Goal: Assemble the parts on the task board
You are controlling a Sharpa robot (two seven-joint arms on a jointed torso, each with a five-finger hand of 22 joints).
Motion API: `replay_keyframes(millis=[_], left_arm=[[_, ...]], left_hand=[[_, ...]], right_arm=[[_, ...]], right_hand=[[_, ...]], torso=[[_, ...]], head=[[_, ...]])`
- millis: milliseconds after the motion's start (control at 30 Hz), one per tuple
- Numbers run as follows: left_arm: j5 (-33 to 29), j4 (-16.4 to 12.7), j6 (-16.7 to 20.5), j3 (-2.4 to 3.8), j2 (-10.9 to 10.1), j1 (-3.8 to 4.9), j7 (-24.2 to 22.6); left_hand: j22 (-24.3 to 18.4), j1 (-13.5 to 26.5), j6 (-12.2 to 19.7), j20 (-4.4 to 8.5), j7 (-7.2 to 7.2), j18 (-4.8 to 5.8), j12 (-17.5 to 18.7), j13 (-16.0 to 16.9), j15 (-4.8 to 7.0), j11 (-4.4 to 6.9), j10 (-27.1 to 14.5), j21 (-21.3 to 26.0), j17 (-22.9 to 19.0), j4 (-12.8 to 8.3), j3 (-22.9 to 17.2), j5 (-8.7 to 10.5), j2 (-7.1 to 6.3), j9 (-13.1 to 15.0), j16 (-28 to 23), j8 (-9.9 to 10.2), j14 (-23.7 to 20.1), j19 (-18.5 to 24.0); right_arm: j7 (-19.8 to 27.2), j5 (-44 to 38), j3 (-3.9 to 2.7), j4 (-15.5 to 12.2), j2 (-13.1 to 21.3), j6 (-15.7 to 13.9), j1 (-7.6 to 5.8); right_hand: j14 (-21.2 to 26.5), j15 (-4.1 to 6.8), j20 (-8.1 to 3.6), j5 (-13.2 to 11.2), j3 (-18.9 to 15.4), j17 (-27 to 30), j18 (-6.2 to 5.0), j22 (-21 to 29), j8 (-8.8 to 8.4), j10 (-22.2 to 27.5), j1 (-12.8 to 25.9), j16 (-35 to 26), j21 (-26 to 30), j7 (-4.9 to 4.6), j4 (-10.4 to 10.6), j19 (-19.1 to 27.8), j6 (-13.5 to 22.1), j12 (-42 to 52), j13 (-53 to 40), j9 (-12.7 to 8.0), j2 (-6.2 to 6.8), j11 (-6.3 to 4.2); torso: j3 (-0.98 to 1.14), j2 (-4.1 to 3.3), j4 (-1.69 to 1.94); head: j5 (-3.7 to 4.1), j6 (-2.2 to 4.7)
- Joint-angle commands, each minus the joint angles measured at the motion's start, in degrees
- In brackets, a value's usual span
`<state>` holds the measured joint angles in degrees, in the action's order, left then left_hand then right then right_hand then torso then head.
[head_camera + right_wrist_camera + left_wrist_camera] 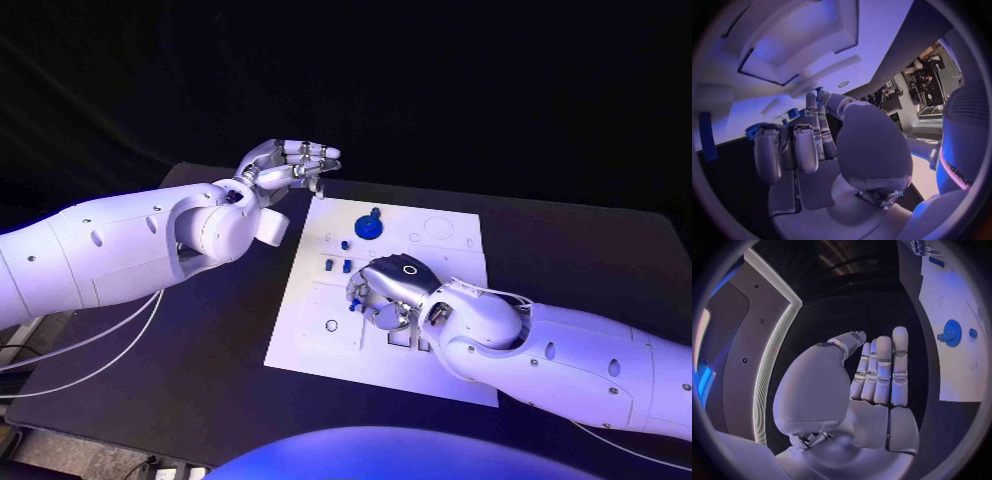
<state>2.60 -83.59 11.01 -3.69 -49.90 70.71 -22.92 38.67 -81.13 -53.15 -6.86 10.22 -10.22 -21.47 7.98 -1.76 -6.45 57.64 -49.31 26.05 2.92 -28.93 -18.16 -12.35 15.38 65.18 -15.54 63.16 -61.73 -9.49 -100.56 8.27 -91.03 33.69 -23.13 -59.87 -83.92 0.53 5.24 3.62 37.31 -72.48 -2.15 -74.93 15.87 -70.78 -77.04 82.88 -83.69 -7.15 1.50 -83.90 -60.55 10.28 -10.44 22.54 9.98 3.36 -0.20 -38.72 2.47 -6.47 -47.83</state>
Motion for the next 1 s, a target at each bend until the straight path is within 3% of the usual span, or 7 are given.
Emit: replay_keyframes(millis=[33,267,433,767,900,1000], left_arm=[[-0.3,-0.1,-0.3,0.05,0.0,0.09,-0.1],[-0.3,-0.1,-0.3,0.05,0.0,0.10,0.0],[-0.3,-0.1,-0.3,0.05,0.0,0.11,0.0],[-0.3,0.0,-0.2,0.05,-0.1,0.12,0.1],[-0.3,0.0,-0.3,0.05,-0.1,0.12,0.3],[-0.3,0.0,-0.1,0.05,-0.1,0.12,0.5]], left_hand=[[-0.1,0.1,0.3,0.20,-0.06,-0.34,-0.2,0.1,0.02,0.02,-0.4,0.3,-0.1,-0.4,0.0,-0.32,0.60,0.1,0.1,-0.2,-0.2,0.3],[-0.1,0.1,0.3,0.20,-0.06,-0.34,-0.2,0.1,0.02,0.02,-0.4,0.3,-0.1,-0.4,0.0,-0.32,0.60,0.1,0.1,-0.2,-0.2,0.3],[-0.1,0.1,0.3,0.18,-0.04,-0.34,-0.4,0.1,0.00,0.00,-0.5,0.3,-0.1,-0.5,0.0,-0.33,0.66,0.1,0.1,-0.3,-0.3,0.3],[-0.1,0.1,0.3,0.18,-0.04,-0.34,-0.4,0.1,0.00,0.00,-0.5,0.3,-0.1,-0.5,0.0,-0.33,0.66,0.1,0.1,-0.3,-0.3,0.3],[-0.1,0.1,0.3,0.18,-0.04,-0.34,-0.4,0.1,0.00,0.00,-0.5,0.3,-0.1,-0.5,0.0,-0.33,0.66,0.1,0.1,-0.3,-0.3,0.3],[-0.1,0.0,0.4,0.17,-0.02,-0.35,-0.5,0.2,-0.01,-0.02,-0.7,0.3,-0.2,-0.5,-0.1,-0.34,0.81,0.1,0.1,-0.3,-0.3,0.3]], right_arm=[[-0.5,-1.2,0.08,0.3,-0.1,2.2,0.09],[-0.3,-1.3,0.16,0.5,-0.5,3.6,0.09],[0.1,-1.0,0.22,0.6,-0.7,3.6,0.09],[0.2,-0.7,0.29,0.3,-0.4,2.8,0.09],[0.1,-0.9,0.30,0.4,-0.3,1.9,0.08],[0.1,-1.1,0.30,0.4,-0.1,1.2,0.08]], right_hand=[[-2.9,0.47,-0.21,0.1,0.0,0.1,0.58,-12.0,0.12,-0.1,0.2,0.0,0.2,-0.08,-0.2,-2.8,-0.4,-0.4,0.0,0.1,-0.14,-0.09],[-2.8,0.27,-0.09,0.4,-0.6,0.6,0.39,-11.6,-0.30,0.4,1.6,-0.2,1.0,-0.32,0.0,-2.4,0.4,-1.0,0.2,0.1,0.58,0.18],[-2.6,-0.52,0.46,1.3,-1.5,1.1,0.09,-11.0,-1.55,2.5,3.6,-0.4,2.4,-1.24,0.7,-1.7,2.4,-2.7,1.0,-0.5,2.05,1.18],[-2.5,-0.59,0.56,1.4,-1.6,1.3,0.02,-10.9,-1.64,2.5,3.8,-0.4,2.7,-1.30,0.7,-1.5,2.5,-2.8,1.1,-0.5,2.30,1.25],[-2.2,-1.39,1.14,1.5,-1.9,2.4,-0.43,-10.0,-3.13,5.1,4.4,-0.9,4.8,-2.41,0.8,-0.5,4.7,-4.4,1.9,-1.2,3.08,2.27],[-1.8,-1.77,1.49,1.4,-2.0,3.8,-0.91,-9.0,-4.07,6.7,4.5,-1.6,7.0,-2.70,0.8,0.5,6.1,-5.3,2.4,-1.6,3.41,2.73]], torso=[[-0.02,0.01,-0.01],[-0.03,0.03,-0.05],[-0.02,0.05,-0.03],[0.01,0.04,-0.05],[0.02,0.03,-0.08],[0.04,0.03,-0.08]], head=[[-0.01,-0.04],[0.03,-0.11],[0.03,-0.10],[0.01,-0.10],[0.02,-0.07],[0.04,-0.06]])
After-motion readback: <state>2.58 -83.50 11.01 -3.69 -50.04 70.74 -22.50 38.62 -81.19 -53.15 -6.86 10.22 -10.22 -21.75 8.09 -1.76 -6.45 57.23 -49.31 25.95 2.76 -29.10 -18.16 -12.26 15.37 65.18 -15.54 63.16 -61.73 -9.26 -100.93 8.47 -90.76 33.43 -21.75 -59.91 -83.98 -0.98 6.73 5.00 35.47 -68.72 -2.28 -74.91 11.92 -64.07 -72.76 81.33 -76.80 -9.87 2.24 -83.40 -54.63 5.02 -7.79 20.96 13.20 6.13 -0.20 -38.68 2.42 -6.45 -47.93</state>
